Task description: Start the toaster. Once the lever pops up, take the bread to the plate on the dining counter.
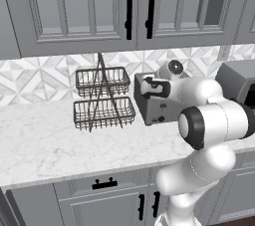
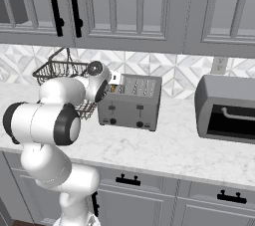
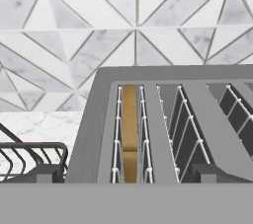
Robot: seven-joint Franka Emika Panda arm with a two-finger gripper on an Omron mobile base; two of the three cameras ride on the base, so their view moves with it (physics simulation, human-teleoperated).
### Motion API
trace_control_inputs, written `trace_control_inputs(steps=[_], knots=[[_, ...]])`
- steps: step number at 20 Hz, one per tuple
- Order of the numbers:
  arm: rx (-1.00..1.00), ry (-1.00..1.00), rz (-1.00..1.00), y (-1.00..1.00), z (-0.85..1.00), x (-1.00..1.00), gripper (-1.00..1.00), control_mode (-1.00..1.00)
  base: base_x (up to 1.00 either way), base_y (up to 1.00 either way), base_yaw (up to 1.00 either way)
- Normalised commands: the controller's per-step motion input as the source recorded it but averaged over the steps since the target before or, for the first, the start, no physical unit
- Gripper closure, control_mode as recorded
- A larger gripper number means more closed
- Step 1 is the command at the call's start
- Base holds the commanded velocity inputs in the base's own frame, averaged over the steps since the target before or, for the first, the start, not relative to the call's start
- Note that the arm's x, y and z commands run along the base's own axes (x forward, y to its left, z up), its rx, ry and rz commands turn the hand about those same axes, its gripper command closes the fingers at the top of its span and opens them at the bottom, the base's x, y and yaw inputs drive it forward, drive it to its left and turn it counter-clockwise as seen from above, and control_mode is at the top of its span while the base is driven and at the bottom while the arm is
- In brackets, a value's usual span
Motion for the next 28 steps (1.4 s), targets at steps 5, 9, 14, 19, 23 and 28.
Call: trace_control_inputs(steps=[5, 9, 14, 19, 23, 28], knots=[[0.0, 0.0, 0.0, 0.0, 0.0, 0.0, -1.0, -1.0, 0.0, 0.0, 0.0], [0.0, 0.0, 0.0, 0.0, 0.0, 0.0, -1.0, -1.0, 0.0, 0.0, 0.0], [0.0, 0.0, 0.0, 0.0, 0.0, 0.0, -1.0, -1.0, 0.0, 0.0, 0.0], [0.0, 0.0, 0.0, 0.0, 0.0, 0.0, -1.0, -1.0, 0.0, 0.0, 0.0], [0.0, 0.0, 0.0, 0.0, 0.0, 0.0, -1.0, -1.0, 0.0, 0.0, 0.0], [0.0, 0.0, 0.0, 0.0, 0.0, 0.0, -1.0, -1.0, 0.0, 0.0, 0.0]])
